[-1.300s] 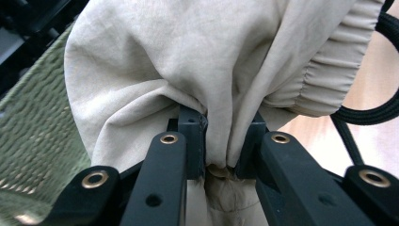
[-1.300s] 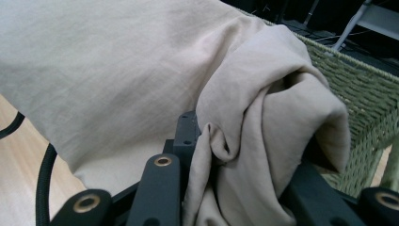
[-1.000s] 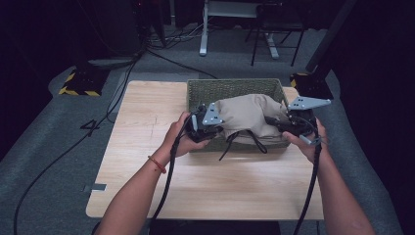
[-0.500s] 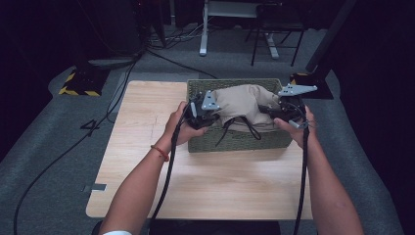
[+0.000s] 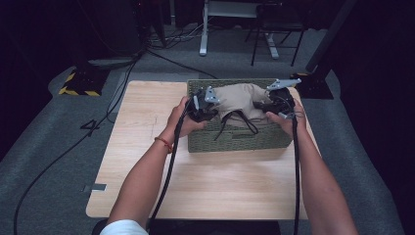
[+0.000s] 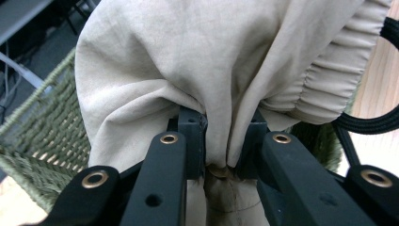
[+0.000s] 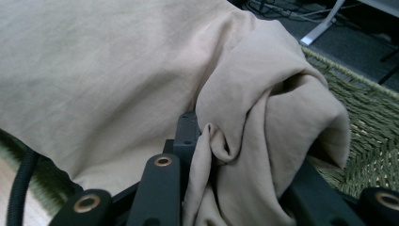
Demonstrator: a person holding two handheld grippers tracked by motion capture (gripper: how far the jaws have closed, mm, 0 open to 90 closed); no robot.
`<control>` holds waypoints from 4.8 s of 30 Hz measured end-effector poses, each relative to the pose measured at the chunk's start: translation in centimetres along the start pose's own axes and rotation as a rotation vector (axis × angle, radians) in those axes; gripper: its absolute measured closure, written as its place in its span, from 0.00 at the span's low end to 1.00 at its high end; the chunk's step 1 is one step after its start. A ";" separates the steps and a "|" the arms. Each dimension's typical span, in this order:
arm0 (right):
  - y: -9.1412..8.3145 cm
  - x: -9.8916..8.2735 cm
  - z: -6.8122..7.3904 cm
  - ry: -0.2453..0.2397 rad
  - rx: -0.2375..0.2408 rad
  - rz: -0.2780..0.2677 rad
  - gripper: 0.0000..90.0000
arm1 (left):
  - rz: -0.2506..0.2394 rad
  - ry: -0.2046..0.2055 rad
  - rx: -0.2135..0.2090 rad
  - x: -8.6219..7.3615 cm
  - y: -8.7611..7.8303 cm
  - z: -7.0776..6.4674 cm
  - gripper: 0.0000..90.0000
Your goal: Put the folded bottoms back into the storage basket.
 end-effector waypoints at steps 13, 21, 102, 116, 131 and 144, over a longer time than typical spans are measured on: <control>2.4 -1.9 -0.1 -0.003 0.037 0.109 0.80 | 0.149 0.014 -0.058 -1.3 2.2 -0.3 0.85; 3.4 -2.8 -0.3 -0.004 0.026 0.170 0.80 | 0.238 0.060 -0.049 -1.6 3.5 -0.7 0.82; -2.5 -3.4 1.8 -0.001 -0.077 0.095 0.31 | 0.006 -0.054 0.080 -2.3 -3.7 -2.9 0.20; -5.9 -4.4 3.1 -0.059 -0.097 0.036 0.32 | 0.004 -0.027 0.113 -4.7 -6.3 -4.3 0.20; -8.3 -6.9 4.2 -0.122 -0.104 0.000 0.31 | 0.003 0.003 0.168 -8.2 -7.9 -7.0 0.19; -8.9 -10.6 5.2 -0.132 -0.141 0.001 0.31 | 0.039 -0.028 0.169 -12.4 -8.2 -8.3 0.19</control>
Point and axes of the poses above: each handheld gripper's, and its own axes: y roughly forward along the jaws, x roughly out of its top, z roughly to its left, the point moved 5 cm from there along y, roughly forward along the jaws, and after that the axes turned 1 degree about -x, right-handed, at the moved point
